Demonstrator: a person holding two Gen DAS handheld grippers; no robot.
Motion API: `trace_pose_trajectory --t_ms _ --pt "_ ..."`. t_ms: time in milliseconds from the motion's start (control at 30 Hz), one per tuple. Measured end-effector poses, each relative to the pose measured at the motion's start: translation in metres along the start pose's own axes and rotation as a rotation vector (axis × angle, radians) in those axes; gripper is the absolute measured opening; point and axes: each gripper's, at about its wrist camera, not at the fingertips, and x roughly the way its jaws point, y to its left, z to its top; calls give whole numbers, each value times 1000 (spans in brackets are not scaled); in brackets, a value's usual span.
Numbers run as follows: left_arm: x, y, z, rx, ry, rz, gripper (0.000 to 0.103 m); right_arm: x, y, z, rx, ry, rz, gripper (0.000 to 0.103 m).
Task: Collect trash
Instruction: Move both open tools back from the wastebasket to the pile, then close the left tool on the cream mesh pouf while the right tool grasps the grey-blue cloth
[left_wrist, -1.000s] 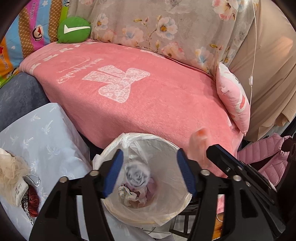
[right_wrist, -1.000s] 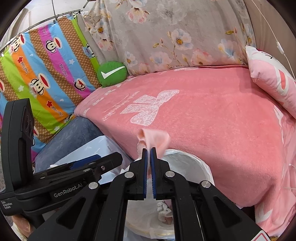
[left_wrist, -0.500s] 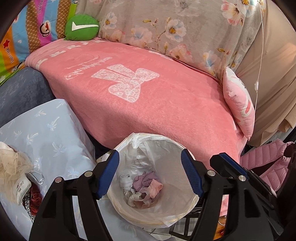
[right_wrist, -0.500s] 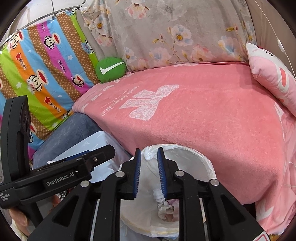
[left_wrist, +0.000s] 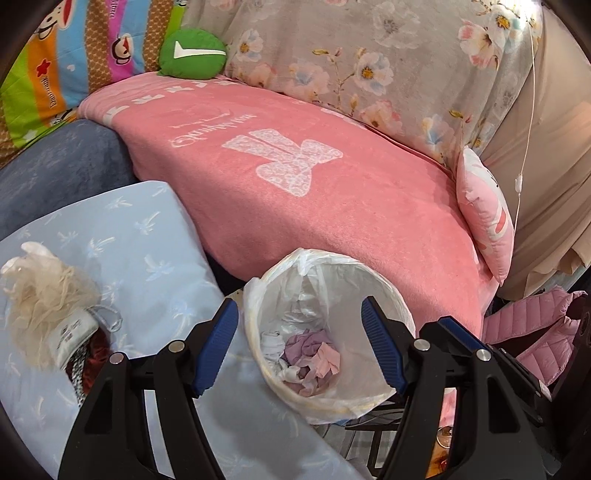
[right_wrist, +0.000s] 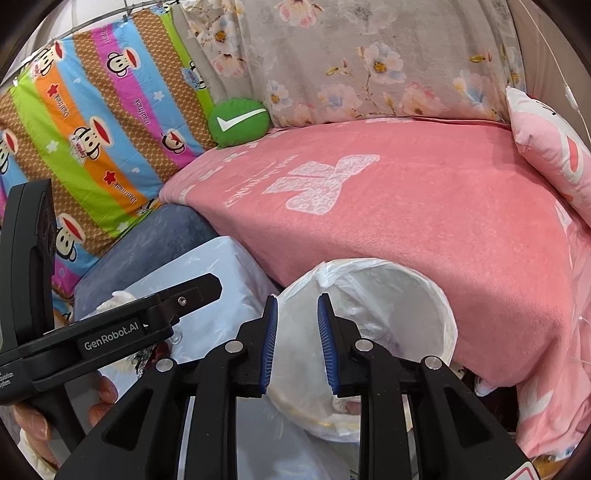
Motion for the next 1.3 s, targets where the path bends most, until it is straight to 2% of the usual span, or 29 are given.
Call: trace_pose_trajectory --t_ms 233,367,467,733,933,1000,1067,1167,1300 --pt "-27 15 -17 -26 -32 27 66 -18 30 -22 -52 15 30 24" --pt "-39 26 -27 -40 -42 38 67 -26 45 -29 -74 6 42 31" --pt "-47 36 -33 -47 -50 57 67 -28 55 -36 -83 10 50 31" --pt "-63 71 -47 -108 -67 87 67 -25 82 -49 -117 23 69 31" --pt "-74 106 -56 -141 -71 138 67 -14 111 -59 -150 47 84 31" --pt "-77 119 -58 -148 -72 164 67 -8 122 -61 -155 55 92 36" --pt "-81 134 -60 -161 -77 183 79 -2 133 -63 -168 59 97 43" --pt "-85 161 -61 -192 -83 219 89 11 153 -65 -198 75 109 44" --pt "-83 196 -61 -235 -76 257 89 33 173 -67 -217 98 128 44"
